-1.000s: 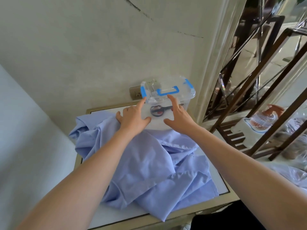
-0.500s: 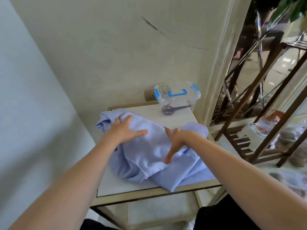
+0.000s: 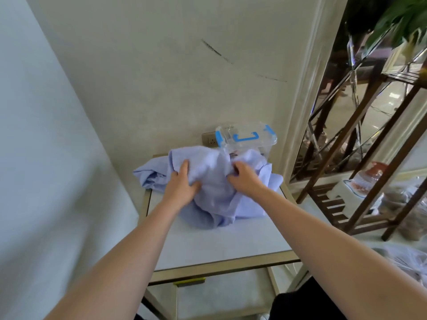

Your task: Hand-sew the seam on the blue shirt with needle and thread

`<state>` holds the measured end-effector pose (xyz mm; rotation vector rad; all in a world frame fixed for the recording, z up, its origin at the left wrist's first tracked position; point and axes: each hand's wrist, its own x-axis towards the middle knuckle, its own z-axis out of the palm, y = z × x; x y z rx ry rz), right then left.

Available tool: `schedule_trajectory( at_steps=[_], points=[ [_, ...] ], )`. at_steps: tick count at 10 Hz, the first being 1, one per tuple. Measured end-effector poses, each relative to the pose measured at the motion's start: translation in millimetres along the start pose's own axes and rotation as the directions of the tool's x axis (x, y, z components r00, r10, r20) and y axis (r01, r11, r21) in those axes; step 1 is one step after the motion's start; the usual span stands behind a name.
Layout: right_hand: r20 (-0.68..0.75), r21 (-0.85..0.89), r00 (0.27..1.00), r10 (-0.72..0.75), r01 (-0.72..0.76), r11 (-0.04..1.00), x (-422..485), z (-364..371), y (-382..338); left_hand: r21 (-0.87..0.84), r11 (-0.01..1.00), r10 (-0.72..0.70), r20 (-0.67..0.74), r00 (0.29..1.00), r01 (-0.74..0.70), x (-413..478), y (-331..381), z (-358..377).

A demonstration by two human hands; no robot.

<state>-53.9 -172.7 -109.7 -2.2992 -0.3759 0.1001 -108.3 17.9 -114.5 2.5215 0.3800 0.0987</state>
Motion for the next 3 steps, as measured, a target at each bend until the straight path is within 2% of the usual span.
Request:
schedule_trajectory(
  at_steps=[1, 2, 3],
  points=[
    [0.338, -0.149, 0.936, 0.095, -0.046, 0.988, -20.7, 16.3, 21.0, 0.124, 0.991, -0.08, 0.203, 0.976, 0.055, -4.4, -7.9, 10.0],
    [0.224, -0.068, 0.973, 0.048, -0.033, 0.997, -35.6, 16.5, 23.4, 0.119, 0.992, -0.064, 0.166, 0.984, 0.044, -11.1, -10.5, 10.7],
    [0.131, -0.025, 0.991, 0.032, -0.029, 0.999, -35.7, -7.8, 0.8, 0.261, 0.963, -0.099, 0.108, 0.989, 0.068, -15.0, 0.5, -1.5]
  ],
)
